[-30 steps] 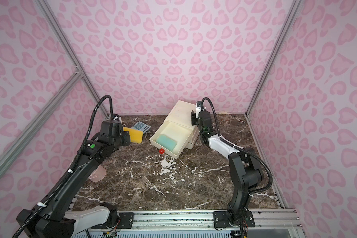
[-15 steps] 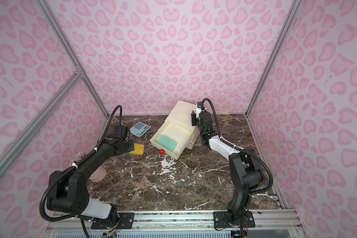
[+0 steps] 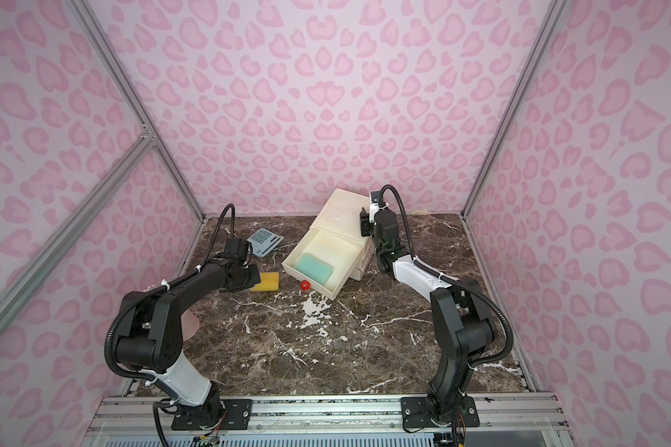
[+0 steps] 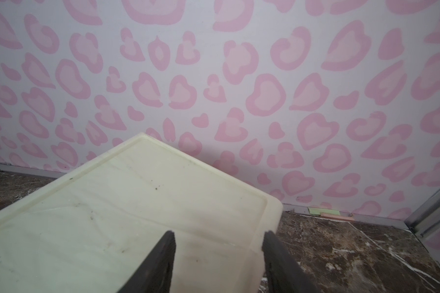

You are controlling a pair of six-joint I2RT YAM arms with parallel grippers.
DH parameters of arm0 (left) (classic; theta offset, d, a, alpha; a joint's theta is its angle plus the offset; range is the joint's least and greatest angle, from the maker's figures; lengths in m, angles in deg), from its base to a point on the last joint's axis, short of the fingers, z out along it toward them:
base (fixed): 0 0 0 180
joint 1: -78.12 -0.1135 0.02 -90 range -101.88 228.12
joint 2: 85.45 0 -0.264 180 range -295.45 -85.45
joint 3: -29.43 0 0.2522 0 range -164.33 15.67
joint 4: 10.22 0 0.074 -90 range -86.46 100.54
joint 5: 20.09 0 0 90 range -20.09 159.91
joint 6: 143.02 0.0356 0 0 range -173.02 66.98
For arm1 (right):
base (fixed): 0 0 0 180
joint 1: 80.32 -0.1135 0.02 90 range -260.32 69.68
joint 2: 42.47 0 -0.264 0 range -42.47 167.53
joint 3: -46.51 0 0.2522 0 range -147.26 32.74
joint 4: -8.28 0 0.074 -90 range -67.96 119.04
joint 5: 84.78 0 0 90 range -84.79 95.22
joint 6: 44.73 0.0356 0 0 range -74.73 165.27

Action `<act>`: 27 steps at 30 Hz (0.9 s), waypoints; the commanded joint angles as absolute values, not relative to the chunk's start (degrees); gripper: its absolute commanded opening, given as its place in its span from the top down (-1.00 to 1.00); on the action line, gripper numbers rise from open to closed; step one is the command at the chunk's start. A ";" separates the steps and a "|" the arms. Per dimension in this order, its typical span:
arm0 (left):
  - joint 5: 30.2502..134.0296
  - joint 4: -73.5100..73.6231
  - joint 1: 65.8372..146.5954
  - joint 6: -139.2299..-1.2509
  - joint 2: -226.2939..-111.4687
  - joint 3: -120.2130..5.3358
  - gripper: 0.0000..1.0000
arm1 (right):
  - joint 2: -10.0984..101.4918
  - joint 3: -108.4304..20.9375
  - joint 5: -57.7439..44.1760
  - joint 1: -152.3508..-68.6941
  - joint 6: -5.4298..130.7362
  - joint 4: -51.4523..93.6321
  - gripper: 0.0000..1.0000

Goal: Take the sponge out of the drawer
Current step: Place the sponge at the center of the board.

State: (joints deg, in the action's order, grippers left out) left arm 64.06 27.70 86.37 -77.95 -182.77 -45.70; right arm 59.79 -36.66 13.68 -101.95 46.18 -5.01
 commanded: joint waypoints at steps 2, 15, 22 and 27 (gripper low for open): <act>62.81 26.44 86.29 -75.94 -184.12 -46.21 0.96 | 60.98 -35.30 13.73 -102.00 45.05 7.82 -0.13; 61.78 27.77 86.20 -73.76 -187.91 -50.29 0.93 | 60.63 -34.88 13.88 -102.03 45.18 7.98 -0.13; 60.68 30.02 86.24 -74.81 -189.58 -51.35 0.79 | 60.65 -34.82 14.09 -102.03 45.17 8.05 -0.13; 60.03 30.42 86.22 -75.10 -189.87 -51.79 0.37 | 60.54 -34.81 14.09 -102.07 45.18 8.09 -0.13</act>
